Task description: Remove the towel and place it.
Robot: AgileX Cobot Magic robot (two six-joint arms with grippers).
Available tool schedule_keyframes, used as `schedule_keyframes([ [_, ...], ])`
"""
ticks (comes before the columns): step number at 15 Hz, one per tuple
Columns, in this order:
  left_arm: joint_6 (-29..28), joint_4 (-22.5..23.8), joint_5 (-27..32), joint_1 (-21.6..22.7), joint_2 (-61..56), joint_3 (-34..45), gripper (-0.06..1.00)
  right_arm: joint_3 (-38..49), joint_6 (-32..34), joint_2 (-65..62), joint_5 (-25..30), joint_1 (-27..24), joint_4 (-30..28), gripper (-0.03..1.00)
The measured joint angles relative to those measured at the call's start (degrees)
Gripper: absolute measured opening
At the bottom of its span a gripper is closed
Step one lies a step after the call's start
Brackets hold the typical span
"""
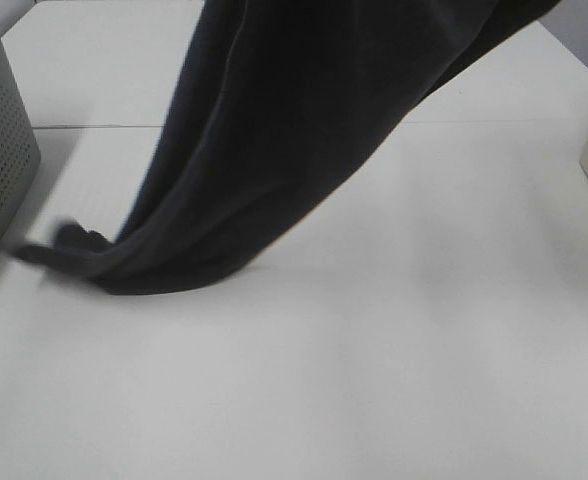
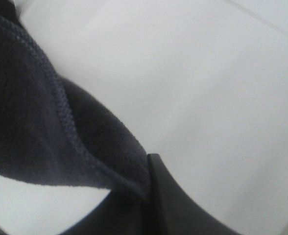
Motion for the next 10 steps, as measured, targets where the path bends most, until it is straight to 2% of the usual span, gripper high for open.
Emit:
schedule_keyframes([
  [3,0.11,6.76,-4.41,0.0,0.06,0.0,0.0,-12.83,1.43,2.46,0.29,0.0,-7.22,0.02],
  [4,0.17,11.23,-5.84,0.29,0.23,0.0,0.0,-18.56,1.55,3.21,-1.26,0.0,-9.91,0.02],
  [5,0.11,11.97,-6.82,0.69,0.29,0.0,0.0,-19.42,1.55,3.27,-1.66,0.0,-10.43,0.02],
  [7,-2.23,12.78,-12.61,3.09,0.52,0.0,0.0,-21.6,1.55,3.38,-4.01,0.0,-13.24,0.02],
  [8,-4.18,12.78,-16.62,4.64,0.57,0.0,0.0,-21.77,1.6,3.38,-6.76,0.0,-13.98,0.02],
  [10,-6.88,12.83,-27.5,7.68,0.97,0.0,0.0,-21.77,4.01,4.41,-17.07,0.0,-13.92,0.02],
])
